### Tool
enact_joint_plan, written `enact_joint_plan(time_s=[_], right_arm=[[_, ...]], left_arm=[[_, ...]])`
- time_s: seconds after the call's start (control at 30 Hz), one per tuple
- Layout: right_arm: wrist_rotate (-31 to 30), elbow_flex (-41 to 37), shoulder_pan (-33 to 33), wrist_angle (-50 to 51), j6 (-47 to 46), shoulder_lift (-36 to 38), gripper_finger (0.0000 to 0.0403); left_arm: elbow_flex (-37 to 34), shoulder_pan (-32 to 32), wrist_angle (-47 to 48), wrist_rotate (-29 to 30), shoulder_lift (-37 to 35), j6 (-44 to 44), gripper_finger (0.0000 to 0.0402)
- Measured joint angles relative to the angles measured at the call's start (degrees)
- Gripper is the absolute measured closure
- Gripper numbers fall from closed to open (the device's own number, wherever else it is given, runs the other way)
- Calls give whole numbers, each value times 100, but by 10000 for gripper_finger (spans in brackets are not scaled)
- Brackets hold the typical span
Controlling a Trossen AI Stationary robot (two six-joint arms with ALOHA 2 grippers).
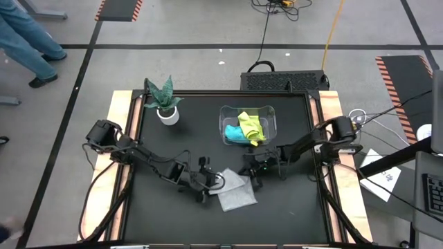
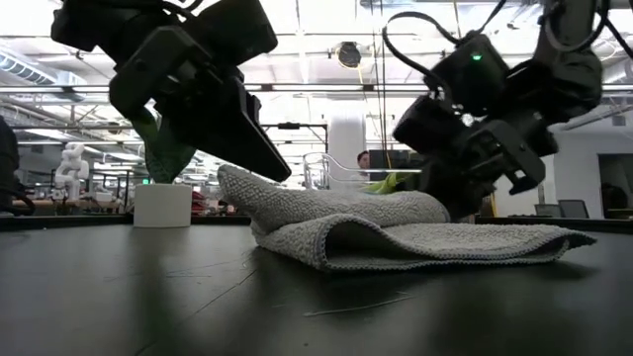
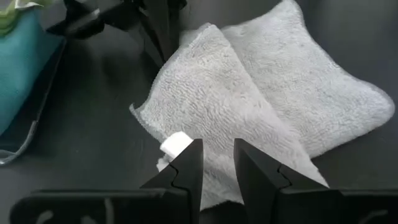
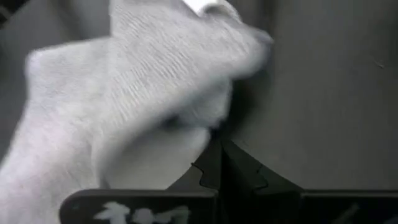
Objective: Fold microfiber towels
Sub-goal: Fold the gray towel
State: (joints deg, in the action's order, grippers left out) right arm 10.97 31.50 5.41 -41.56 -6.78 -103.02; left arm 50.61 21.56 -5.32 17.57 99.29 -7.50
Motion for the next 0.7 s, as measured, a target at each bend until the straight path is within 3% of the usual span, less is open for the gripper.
enact_joint_plan(time_s=[0.23, 0.47, 0.7], right_arm=[[303, 453, -6, 17, 321, -159, 403], [1187, 473, 258, 11, 562, -125, 403], [1185, 465, 689, 197, 779, -127, 403]], left_arm=[[6, 33, 90, 43, 0, 32, 309], [7, 113, 125, 151, 0, 39, 309], [4, 386, 732, 1388, -310, 7, 309]])
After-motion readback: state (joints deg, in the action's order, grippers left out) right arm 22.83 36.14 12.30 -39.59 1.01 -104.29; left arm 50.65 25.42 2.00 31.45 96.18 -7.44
